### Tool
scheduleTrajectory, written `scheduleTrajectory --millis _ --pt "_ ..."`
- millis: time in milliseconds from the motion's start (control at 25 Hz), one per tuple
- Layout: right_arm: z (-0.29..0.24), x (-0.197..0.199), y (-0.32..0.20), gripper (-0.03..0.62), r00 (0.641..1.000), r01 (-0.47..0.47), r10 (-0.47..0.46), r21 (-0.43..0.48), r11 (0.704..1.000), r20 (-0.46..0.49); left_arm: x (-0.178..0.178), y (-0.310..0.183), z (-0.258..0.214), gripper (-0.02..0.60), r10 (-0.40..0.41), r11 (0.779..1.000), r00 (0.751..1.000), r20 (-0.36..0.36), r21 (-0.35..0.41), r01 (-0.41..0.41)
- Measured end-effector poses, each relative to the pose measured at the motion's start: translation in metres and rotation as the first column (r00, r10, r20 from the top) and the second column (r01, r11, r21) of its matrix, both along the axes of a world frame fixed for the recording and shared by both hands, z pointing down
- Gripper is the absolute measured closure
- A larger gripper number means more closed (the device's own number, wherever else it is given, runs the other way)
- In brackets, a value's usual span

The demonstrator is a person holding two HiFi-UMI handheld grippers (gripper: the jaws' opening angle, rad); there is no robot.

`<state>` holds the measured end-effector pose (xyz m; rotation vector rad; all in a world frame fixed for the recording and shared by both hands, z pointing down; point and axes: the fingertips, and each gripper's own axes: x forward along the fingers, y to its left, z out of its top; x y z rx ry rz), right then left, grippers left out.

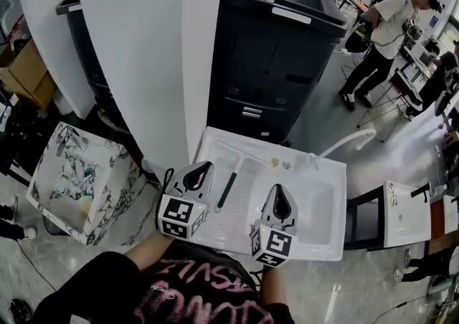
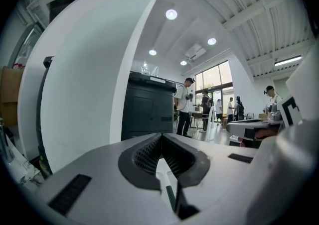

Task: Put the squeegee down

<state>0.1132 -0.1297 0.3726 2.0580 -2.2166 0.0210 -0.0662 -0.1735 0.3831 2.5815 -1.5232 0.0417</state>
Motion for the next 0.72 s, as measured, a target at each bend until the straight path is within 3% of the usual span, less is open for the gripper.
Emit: scheduleTrajectory --millis 720 --pt "0.002 -0.0042 0.0024 0.574 1.0 -0.01 0.01 -0.004 1.0 -0.017 -0.0032 -0.0007 0.0005 0.569 0.01 1.0 1.0 0.0 0.002 -0.01"
